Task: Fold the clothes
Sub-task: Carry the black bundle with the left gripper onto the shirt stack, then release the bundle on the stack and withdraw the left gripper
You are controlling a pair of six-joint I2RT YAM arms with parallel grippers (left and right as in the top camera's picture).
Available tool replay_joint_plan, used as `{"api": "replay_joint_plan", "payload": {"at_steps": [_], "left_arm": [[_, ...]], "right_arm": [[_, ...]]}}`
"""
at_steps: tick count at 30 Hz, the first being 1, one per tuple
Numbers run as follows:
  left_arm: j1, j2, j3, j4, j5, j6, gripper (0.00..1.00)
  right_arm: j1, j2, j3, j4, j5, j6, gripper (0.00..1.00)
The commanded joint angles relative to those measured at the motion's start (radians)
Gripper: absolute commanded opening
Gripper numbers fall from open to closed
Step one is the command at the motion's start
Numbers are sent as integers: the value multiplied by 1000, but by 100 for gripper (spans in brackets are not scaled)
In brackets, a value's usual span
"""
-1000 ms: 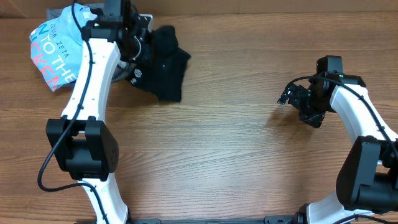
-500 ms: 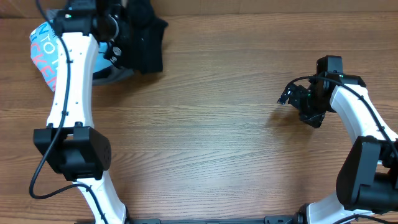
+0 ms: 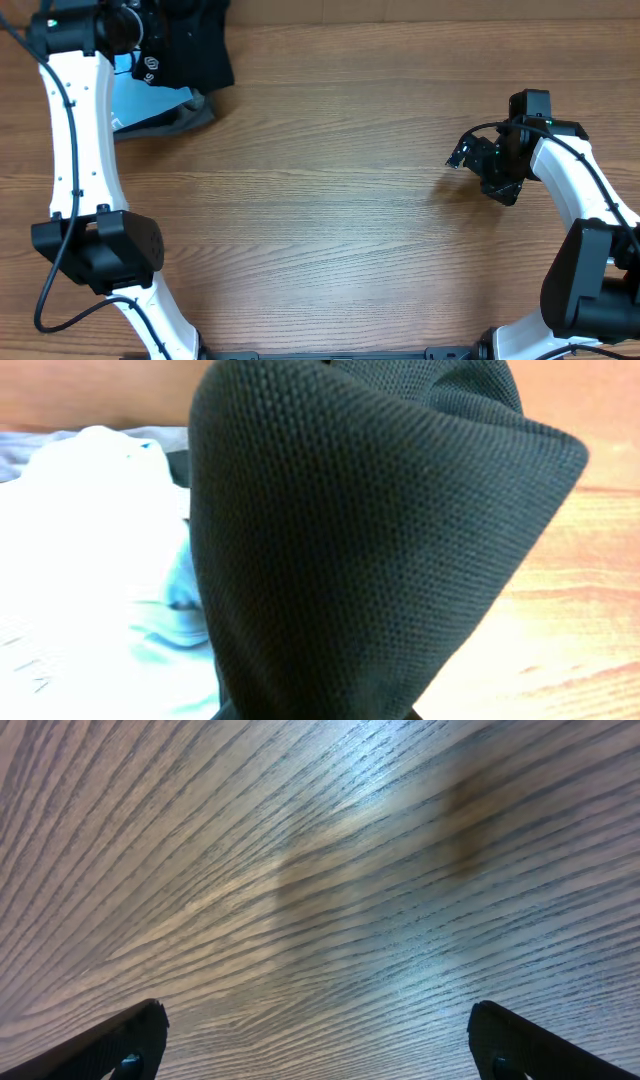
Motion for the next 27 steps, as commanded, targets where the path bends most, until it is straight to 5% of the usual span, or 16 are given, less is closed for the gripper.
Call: {"api": "replay_joint_plan", "payload": {"at_steps": [1,14,17,24,27], "left_arm": [[50,-6,29,12,-19,-53,4],[173,66,-32,81,-150,-68,10],[198,122,-32,109,-163,-68,38],[239,216,-32,139,-287,-69,48],[254,212,-27,144,-287,-69,76]], "right_arm": [[0,-8,14,6,8,4,100],[0,-8,14,6,8,4,100],[0,-8,14,6,8,4,100],[0,-8,14,6,8,4,100],[0,-8,14,6,8,4,100]]}}
